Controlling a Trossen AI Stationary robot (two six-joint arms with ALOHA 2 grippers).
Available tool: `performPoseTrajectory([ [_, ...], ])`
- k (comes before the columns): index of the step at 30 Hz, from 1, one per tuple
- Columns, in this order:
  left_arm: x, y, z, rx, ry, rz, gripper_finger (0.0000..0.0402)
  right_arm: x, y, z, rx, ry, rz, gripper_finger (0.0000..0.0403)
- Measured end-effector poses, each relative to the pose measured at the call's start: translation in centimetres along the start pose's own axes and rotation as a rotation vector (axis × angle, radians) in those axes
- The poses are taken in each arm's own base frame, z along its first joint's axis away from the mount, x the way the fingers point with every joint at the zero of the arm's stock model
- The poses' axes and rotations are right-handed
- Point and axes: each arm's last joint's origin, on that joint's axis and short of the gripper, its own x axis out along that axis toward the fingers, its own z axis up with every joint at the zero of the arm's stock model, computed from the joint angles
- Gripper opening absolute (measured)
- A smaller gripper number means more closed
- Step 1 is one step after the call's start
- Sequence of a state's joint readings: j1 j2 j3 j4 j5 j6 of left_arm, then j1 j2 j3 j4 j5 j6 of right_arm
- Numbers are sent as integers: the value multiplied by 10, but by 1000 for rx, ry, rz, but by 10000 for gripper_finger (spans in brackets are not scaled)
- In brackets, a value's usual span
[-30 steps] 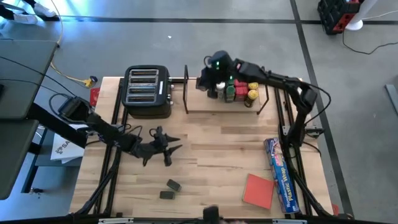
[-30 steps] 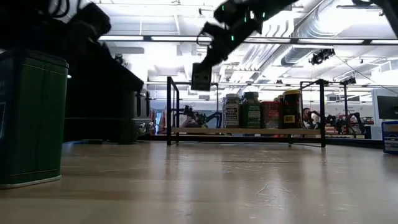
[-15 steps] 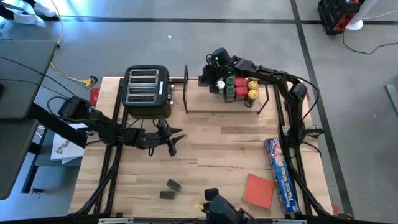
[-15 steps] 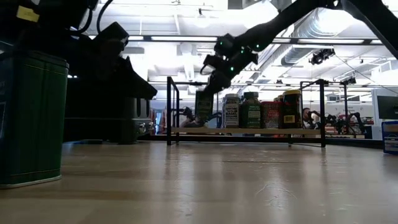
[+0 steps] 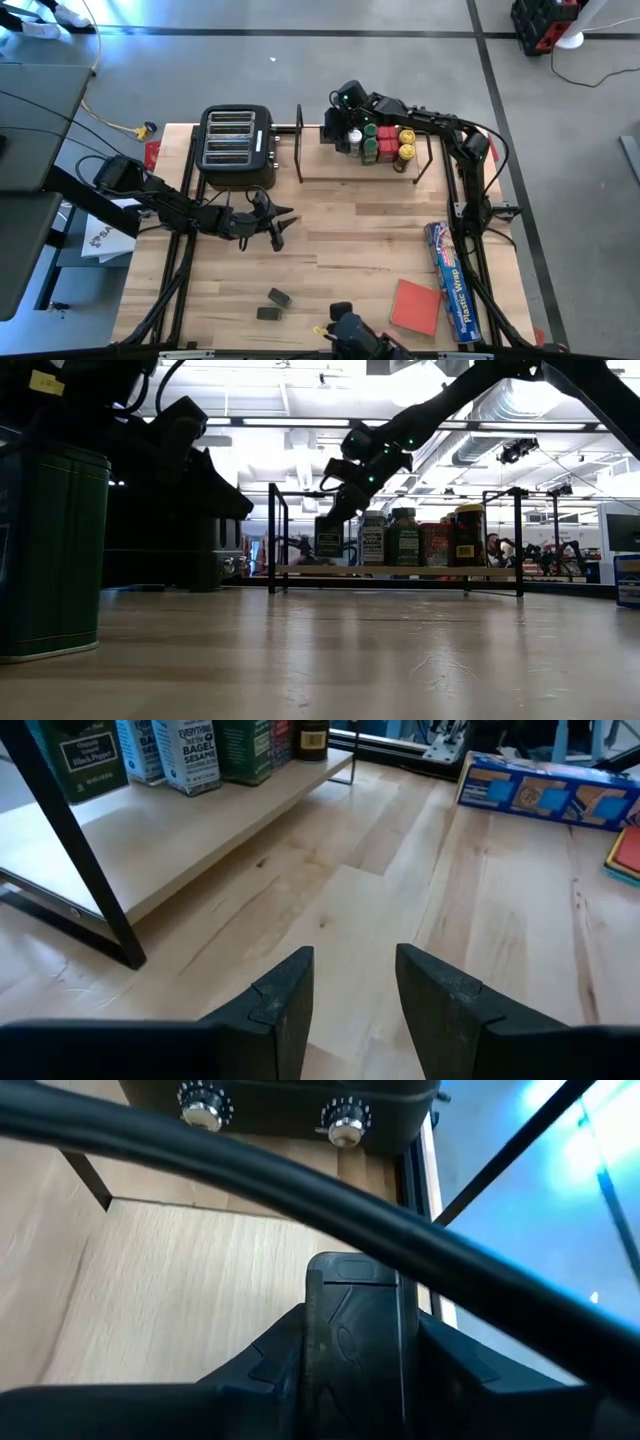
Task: Shelf spices
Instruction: Put the top right green seasoning can on the shelf
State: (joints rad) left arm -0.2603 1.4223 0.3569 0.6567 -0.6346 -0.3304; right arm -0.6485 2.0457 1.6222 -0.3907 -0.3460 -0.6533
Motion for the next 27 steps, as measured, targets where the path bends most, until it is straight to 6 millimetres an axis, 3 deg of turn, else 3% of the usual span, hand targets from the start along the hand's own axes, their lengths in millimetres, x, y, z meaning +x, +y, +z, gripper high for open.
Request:
performPoseTrajectory([
  [15, 0, -1, 0, -7, 10, -27, 138, 0, -2, -5, 10, 61, -43, 148],
  [27, 0, -1, 0, -7, 10, -27, 138, -1, -5, -5, 6, 87, -103, 221],
])
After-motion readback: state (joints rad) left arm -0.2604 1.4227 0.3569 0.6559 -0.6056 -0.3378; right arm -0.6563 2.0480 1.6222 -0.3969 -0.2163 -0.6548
